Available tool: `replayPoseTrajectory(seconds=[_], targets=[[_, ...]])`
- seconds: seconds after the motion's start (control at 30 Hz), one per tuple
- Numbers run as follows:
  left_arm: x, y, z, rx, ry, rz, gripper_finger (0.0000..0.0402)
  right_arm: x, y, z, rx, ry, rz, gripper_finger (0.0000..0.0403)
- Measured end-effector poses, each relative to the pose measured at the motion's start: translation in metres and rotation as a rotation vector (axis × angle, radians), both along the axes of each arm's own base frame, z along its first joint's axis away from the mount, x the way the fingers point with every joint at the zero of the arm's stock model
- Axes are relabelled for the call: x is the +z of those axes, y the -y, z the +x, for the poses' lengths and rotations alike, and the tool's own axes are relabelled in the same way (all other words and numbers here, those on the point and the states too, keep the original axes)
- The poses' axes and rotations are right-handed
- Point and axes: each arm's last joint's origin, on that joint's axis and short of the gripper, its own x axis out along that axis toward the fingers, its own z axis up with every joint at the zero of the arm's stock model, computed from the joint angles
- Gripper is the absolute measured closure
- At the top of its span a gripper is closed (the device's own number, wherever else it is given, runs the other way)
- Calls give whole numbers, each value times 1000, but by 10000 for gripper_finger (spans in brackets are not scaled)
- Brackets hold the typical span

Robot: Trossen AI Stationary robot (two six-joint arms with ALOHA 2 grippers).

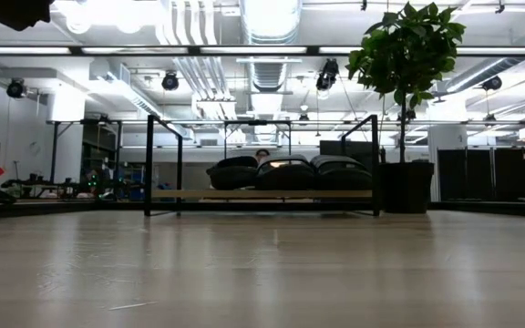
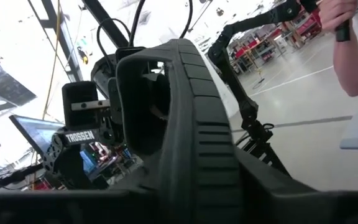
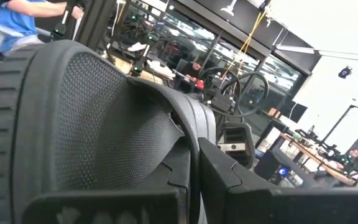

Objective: Pick and place slides into the shelf
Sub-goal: Put the black slides on the shelf

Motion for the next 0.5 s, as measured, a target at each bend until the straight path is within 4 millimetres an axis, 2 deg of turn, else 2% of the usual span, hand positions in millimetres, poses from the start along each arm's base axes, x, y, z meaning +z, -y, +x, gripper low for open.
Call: replayPoseTrajectory(seconds=[0.13, 0.37, 0.5], targets=[[0, 0, 0, -2, -1, 6, 366, 0, 0, 0, 5, -3, -4, 394], [1, -2, 0, 61, 21, 31, 367, 0, -1, -1, -14, -9, -48, 361], [3, -6, -5, 147, 4, 10, 367, 3, -3, -9, -150, -30, -97, 335]])
